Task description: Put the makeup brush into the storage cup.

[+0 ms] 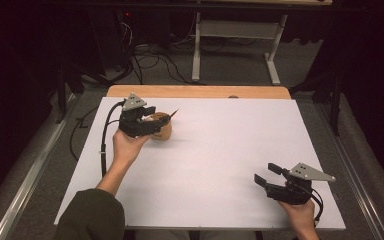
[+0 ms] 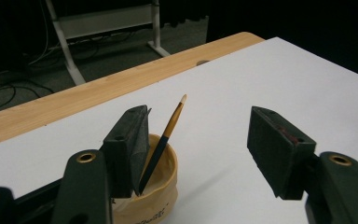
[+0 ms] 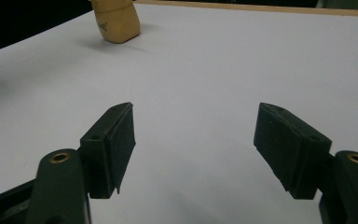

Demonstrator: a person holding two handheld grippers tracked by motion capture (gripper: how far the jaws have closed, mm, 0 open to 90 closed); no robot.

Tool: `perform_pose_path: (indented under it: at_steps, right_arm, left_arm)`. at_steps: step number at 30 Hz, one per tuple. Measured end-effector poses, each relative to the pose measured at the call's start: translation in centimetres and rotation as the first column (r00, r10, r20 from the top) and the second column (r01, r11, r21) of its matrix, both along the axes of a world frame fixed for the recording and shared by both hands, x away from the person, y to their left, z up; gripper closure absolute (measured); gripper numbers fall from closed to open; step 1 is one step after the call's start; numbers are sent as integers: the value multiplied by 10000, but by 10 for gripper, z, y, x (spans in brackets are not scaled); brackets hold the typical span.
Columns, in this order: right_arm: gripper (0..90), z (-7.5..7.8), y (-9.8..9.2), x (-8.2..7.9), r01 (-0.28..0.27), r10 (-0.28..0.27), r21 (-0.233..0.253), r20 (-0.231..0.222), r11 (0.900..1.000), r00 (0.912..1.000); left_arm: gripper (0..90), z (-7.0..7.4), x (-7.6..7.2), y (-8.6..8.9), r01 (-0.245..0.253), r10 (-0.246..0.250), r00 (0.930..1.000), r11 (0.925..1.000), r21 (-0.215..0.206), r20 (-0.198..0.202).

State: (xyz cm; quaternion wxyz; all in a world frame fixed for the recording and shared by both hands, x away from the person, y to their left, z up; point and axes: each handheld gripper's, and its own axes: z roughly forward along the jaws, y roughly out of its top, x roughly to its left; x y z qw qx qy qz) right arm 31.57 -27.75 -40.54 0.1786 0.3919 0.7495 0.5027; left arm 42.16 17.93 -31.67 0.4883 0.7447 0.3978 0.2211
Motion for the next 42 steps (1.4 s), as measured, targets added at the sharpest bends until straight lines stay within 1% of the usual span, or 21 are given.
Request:
perform_pose_path:
  at_steps: [6,17,19,20,21,22,30,34,35,36,37,42]
  right_arm:
    - [310,0,0,0,-2,2,10,11,10000,10000]
    - [309,0,0,0,-3,3,-7,6,10000,10000]
    - [309,0,0,0,-2,2,-6,4,10000,10000]
    - [309,0,0,0,1,-1,-6,4,10000,10000]
    - [309,0,0,0,10,-10,0,-1,10000,10000]
    - [309,0,1,0,19,-19,3,-22,10000,10000]
    - [310,0,1,0,20,-20,1,-16,10000,10000]
    - [309,0,1,0,-5,5,-24,-1,10000,10000]
    - [309,0,1,0,-3,3,-22,-2,10000,10000]
    - [309,0,1,0,7,-7,-10,-14,10000,10000]
    - [309,0,1,0,7,-7,0,-19,10000,10000]
    - [309,0,1,0,10,-10,-8,-21,10000,10000]
  left_arm:
    - [384,2,-6,1,115,-115,9998,9999,-28,134]
    - [376,0,-17,4,276,-274,9995,9995,-163,164]
    - [374,0,-21,5,348,-343,9992,9992,-218,214]
    - [374,0,-22,5,337,-332,9990,9993,-172,283]
    - [374,-1,-23,5,383,-376,9989,9990,-240,272]
    - [374,0,-24,6,359,-354,9989,9992,-179,308]
    - [371,-1,-28,9,378,-366,9988,9987,-338,335]
    - [370,-1,-31,9,424,-415,9985,9988,-257,370]
    - [369,-1,-32,8,482,-469,9983,9982,-349,350]
    - [369,-1,-33,9,464,-454,9982,9986,-243,388]
    - [369,-1,-34,9,530,-518,9980,9981,-317,369]
    - [365,-2,-39,12,532,-517,9979,9978,-385,384]
